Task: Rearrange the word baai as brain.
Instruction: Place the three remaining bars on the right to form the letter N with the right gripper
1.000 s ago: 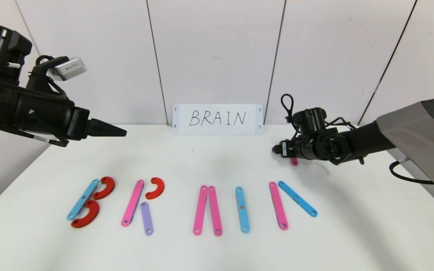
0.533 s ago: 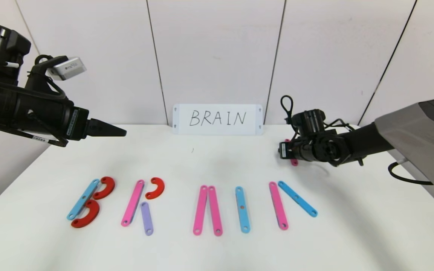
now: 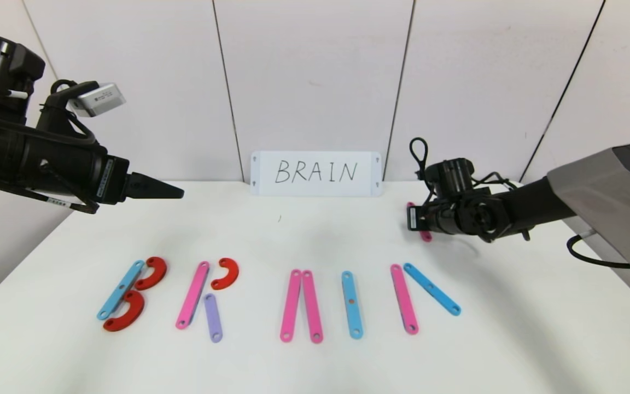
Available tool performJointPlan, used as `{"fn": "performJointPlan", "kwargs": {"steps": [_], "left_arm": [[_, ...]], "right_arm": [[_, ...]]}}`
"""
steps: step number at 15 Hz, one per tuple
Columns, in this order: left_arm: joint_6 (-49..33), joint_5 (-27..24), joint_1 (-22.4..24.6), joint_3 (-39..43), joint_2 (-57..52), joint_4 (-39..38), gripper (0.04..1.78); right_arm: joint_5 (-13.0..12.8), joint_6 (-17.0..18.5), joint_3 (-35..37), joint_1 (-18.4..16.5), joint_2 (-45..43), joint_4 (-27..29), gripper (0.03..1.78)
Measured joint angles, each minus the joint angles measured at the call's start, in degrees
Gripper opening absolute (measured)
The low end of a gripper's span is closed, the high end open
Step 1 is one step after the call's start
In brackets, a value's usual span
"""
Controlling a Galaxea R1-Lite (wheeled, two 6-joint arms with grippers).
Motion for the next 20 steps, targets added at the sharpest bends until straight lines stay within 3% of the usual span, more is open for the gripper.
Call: {"fn": "performJointPlan", "kwargs": {"steps": [6, 15, 20], "left_arm": [[0.0, 0.0, 0.0, 0.0, -0.24, 0.0, 1.73], [0.0, -0.09, 0.0, 0.26, -0.79, 0.0, 1.73], [0.0, 0.0, -0.18, 0.35, -0.85, 0.0, 1.73]], "right_arm": [[0.0, 0.39, 3.83, -0.11, -3.06, -0.07, 0.27], [0.11, 3.41, 20.98, 1.0, -12.65, -1.18, 0.27], [0.09, 6.3, 26.66, 2.82, -16.35, -1.32, 0.27]]}}
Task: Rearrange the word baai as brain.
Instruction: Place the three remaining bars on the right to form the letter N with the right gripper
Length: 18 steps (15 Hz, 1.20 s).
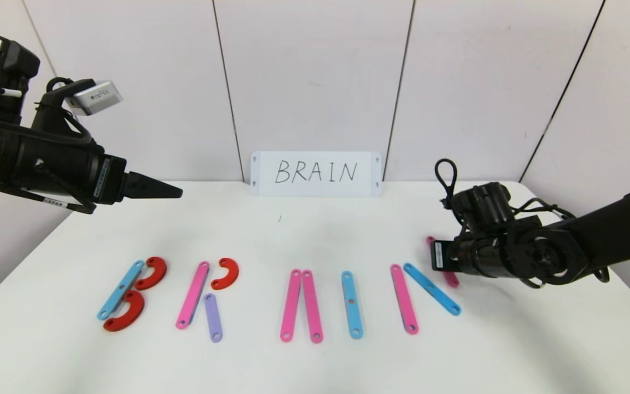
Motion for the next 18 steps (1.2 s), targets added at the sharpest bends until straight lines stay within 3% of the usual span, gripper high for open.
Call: {"fn": "performJointPlan", "kwargs": {"steps": [18], "left_arm": [[0.02, -0.09, -0.09, 0.09, -0.48, 0.0, 1.73]], "right_arm": [[0.1, 1.94, 7.74, 2.21, -5.44, 0.13, 0.27]]}}
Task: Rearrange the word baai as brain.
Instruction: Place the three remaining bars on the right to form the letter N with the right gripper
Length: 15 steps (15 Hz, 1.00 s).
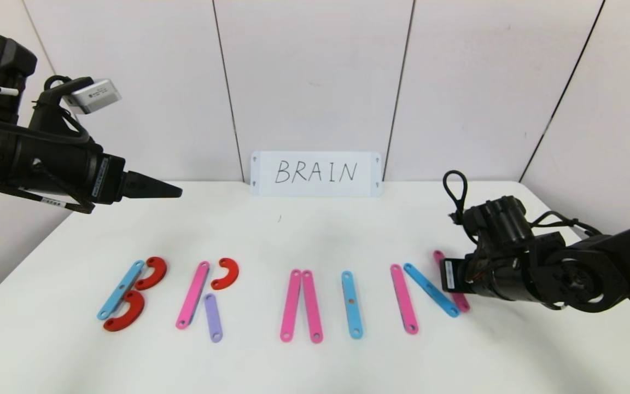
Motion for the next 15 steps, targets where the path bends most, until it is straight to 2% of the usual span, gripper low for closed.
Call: {"fn": "performJointPlan", "kwargs": {"steps": [15], "left_arm": [[0.0, 0.04, -0.37, 0.34, -0.29, 0.0, 1.73]], "right_arm": [[-0.21, 0.68, 0.96, 0.39, -0.9, 0.5, 0.27]]}}
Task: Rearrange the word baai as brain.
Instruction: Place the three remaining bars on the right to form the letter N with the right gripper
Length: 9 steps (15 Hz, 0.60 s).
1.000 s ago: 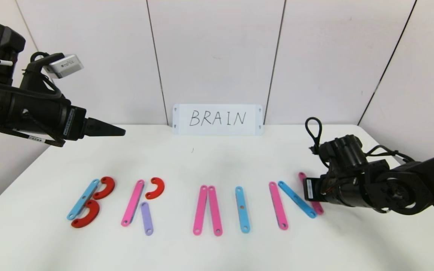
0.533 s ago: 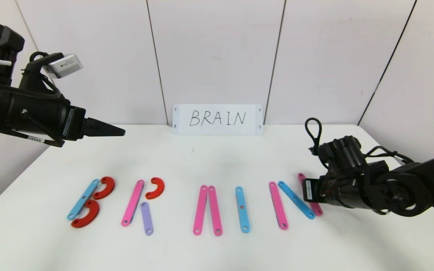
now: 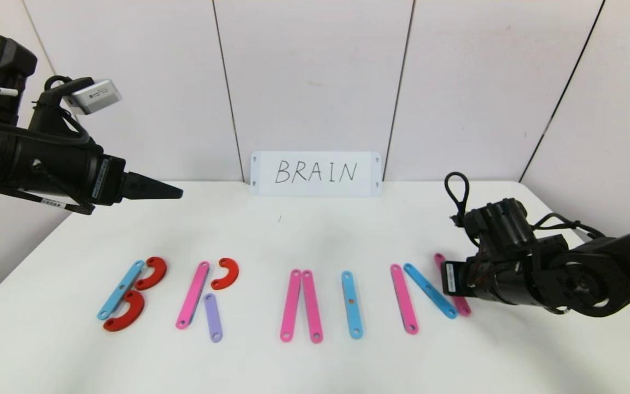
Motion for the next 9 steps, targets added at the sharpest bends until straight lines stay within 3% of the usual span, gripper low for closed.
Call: {"fn": "performJointPlan", "kwargs": {"steps": [3, 5, 7, 9], "left_arm": [[-0.05, 0.02, -0.05, 0.0, -0.01, 0.0, 1.73], [-0.02, 0.05, -0.18, 0.0, -0.01, 0.0, 1.73], [-0.02, 0.02, -0.22, 0.0, -0.01, 0.0, 1.73], [-0.02, 0.05, -0.24, 0.05, -0.01, 0.0, 1.73]], "right_arm": [[-0.06, 0.0, 0.37, -0.09, -0.11, -0.11, 0.32], [0.02, 0.0, 0.46, -0.15, -0.26, -0.11, 0.46], [0.02, -0.02, 0.59, -0.41, -0.33, -0.16, 0.71], [0.02, -0.02, 0.63, -0.67, -0.44, -0.28, 1.07]]}}
